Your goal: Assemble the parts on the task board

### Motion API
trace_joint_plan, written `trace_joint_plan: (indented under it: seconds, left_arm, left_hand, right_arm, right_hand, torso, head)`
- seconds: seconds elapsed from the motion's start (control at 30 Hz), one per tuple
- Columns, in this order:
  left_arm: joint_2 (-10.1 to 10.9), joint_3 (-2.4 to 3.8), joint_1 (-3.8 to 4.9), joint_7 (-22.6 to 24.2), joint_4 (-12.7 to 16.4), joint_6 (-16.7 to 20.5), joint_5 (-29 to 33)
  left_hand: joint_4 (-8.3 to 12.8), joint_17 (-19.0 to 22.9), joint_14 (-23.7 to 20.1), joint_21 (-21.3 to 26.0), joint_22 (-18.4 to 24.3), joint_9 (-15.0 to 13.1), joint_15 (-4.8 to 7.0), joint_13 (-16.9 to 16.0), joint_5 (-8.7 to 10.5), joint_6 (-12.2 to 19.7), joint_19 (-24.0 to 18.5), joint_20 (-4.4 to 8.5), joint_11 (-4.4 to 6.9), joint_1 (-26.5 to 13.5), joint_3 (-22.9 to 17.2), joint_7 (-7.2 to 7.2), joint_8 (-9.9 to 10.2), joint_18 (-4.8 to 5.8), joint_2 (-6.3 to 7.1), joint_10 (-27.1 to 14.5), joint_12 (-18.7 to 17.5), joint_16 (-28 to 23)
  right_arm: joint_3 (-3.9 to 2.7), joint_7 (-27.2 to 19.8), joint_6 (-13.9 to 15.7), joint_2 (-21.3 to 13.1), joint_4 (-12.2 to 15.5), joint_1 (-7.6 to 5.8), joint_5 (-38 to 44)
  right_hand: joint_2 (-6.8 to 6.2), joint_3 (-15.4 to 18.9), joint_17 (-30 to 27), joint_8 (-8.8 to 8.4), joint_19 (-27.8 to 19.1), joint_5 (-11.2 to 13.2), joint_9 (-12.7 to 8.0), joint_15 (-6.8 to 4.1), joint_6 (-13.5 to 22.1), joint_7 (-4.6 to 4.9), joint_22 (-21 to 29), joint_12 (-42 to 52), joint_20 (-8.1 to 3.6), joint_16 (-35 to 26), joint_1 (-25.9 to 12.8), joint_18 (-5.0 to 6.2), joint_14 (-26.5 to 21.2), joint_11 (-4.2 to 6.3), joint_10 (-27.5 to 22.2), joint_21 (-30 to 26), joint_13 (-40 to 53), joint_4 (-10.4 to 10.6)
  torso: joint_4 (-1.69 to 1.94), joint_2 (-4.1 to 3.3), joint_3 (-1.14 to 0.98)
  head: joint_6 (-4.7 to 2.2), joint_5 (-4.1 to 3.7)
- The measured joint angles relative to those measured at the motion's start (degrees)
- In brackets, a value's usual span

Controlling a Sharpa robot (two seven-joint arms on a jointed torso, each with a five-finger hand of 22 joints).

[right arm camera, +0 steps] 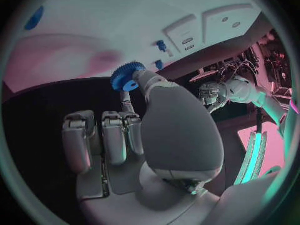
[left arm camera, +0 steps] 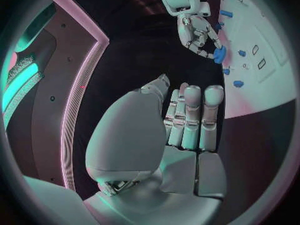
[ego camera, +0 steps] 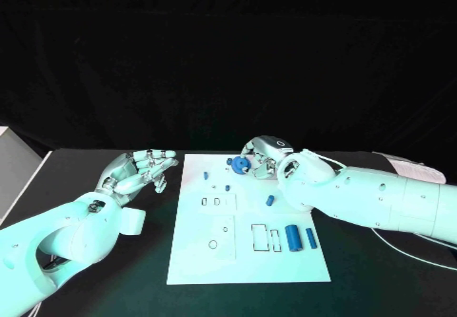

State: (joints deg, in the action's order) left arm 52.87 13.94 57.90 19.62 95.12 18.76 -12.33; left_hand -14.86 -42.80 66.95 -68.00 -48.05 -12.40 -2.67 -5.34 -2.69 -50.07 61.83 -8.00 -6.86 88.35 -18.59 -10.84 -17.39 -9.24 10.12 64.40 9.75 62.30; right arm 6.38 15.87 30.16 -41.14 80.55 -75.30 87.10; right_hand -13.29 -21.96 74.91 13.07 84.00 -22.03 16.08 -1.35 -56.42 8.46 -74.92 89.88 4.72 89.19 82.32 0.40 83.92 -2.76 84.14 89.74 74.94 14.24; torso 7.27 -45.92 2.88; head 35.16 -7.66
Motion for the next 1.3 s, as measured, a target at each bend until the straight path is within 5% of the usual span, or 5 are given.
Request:
trace_joint_plan:
  seconds: [0.67, 1.3]
  left_arm:
    - [-0.1, -0.01, 0.00, -0.1, 0.1, 0.0, 0.0]
    - [-0.1, 0.01, 0.01, -0.1, 0.2, -0.1, 0.0]
  left_hand:
    - [0.0, 0.0, 0.0, 0.0, 0.0, 0.0, 0.00, 0.0, 0.00, 0.0, 0.0, 0.00, 0.00, 0.0, 0.0, 0.00, 0.0, 0.00, 0.00, 0.0, 0.0, 0.0]
    - [0.1, 0.1, 0.0, -0.2, -0.1, -0.1, 0.00, -0.1, 0.00, 0.0, 0.0, 0.00, 0.00, 0.0, -0.4, 0.00, 0.0, 0.00, 0.00, 0.0, 0.0, 0.0]
  right_arm:
    - [0.67, 1.4, -0.7, 7.3, -6.0, 0.93, 3.9]
    - [0.73, 1.8, -2.0, 9.2, -9.3, 1.01, 5.3]
  right_hand:
    - [-0.23, -0.3, 0.0, 0.09, 0.0, 0.6, 0.0, 0.01, -0.1, -0.06, 0.0, 0.0, 0.00, 0.0, -0.5, 0.00, 0.0, -0.01, 0.0, 0.0, 0.0, 0.0]
    - [-0.91, -0.4, 0.0, 0.08, 0.0, 1.4, 0.1, 0.01, -0.7, -0.15, 0.0, 0.0, 0.01, 0.0, -1.2, 0.00, 0.0, -0.01, 0.0, 0.0, 0.0, -0.2]
  torso:
    - [0.04, -0.12, 0.04]
    - [-0.07, -0.02, -0.07]
  head:
    - [0.42, 0.74]
    - [0.51, 1.03]
